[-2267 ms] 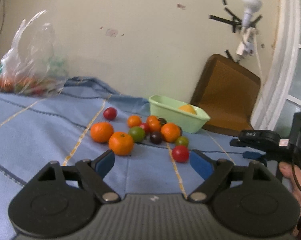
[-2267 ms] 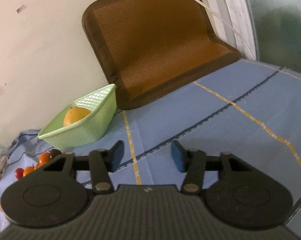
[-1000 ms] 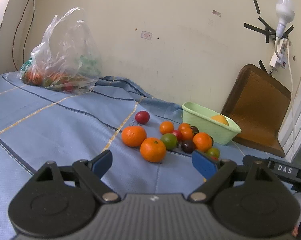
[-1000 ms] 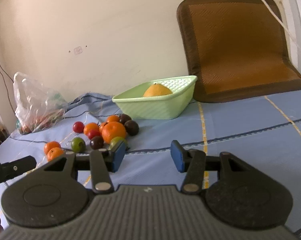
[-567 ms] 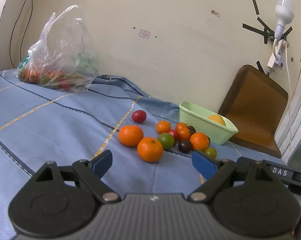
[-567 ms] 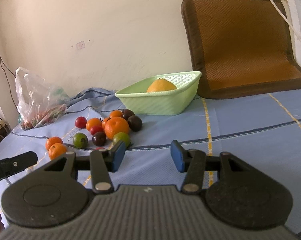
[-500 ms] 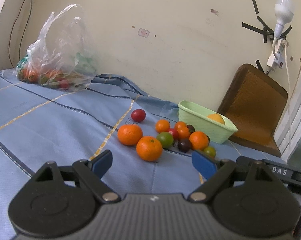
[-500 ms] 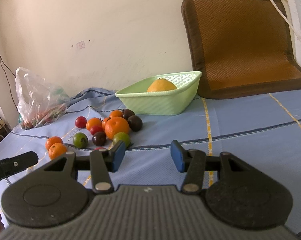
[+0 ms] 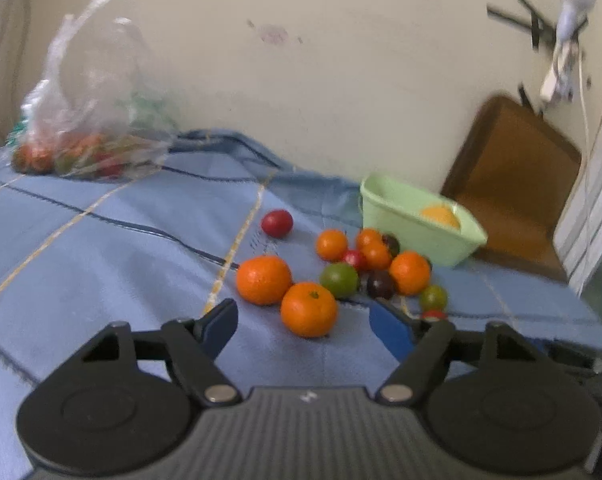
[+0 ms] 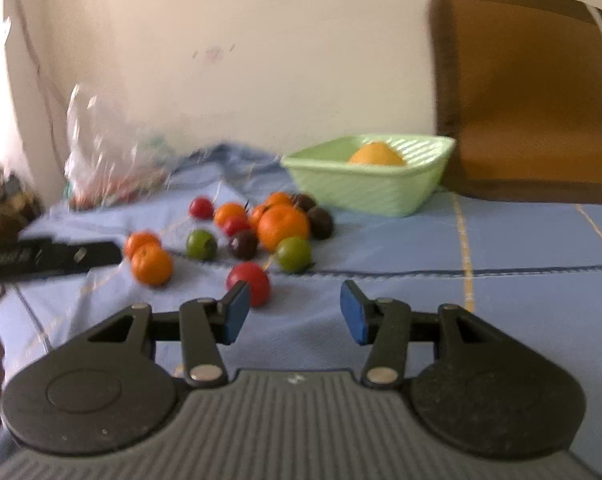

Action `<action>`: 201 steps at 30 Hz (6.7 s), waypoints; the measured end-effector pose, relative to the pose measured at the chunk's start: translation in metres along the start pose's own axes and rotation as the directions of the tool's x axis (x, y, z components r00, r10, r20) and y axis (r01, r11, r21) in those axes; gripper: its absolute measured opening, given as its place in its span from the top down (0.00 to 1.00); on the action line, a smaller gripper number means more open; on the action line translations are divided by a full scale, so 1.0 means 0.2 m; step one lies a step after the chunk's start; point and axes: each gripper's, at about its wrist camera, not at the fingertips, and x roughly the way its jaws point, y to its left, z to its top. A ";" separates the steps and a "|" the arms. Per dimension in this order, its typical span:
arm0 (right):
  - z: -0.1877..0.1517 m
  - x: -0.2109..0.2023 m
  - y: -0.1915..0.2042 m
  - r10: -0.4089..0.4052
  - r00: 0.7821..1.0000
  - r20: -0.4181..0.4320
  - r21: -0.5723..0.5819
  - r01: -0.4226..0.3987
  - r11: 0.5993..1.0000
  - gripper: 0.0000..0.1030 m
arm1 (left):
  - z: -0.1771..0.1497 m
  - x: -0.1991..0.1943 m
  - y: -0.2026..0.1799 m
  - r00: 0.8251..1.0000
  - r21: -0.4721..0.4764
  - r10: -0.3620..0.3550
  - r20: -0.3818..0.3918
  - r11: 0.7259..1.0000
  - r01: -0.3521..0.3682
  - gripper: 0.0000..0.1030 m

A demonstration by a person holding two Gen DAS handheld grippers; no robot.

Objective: Organize fruits

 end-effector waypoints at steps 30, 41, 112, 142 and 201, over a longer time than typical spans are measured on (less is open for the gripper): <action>0.32 0.20 -0.12 -0.126 0.958 0.259 -0.209 0.183 0.961 0.69 | 0.49 0.45 -0.32 0.982 0.020 -0.188 -0.013 0.982 0.188 0.65; 0.53 0.51 -0.54 -0.183 0.965 0.188 0.097 0.168 0.981 0.68 | 0.61 0.97 -0.52 0.977 0.011 -0.151 -0.152 0.988 0.154 0.63; 0.16 0.25 -0.06 0.067 0.995 -0.075 -0.109 -0.074 0.991 0.51 | 0.17 0.34 -0.27 0.989 0.384 0.033 -0.145 0.923 0.025 0.69; 0.51 0.46 -0.64 -0.164 0.975 0.147 0.093 0.151 0.984 0.72 | 0.68 0.85 -0.37 0.981 0.021 -0.150 -0.126 0.988 0.154 0.70; 0.13 0.31 0.22 0.075 0.996 0.041 -0.303 -0.059 0.951 0.64 | -0.12 -0.08 0.19 0.987 0.014 0.094 0.134 0.995 -0.097 0.47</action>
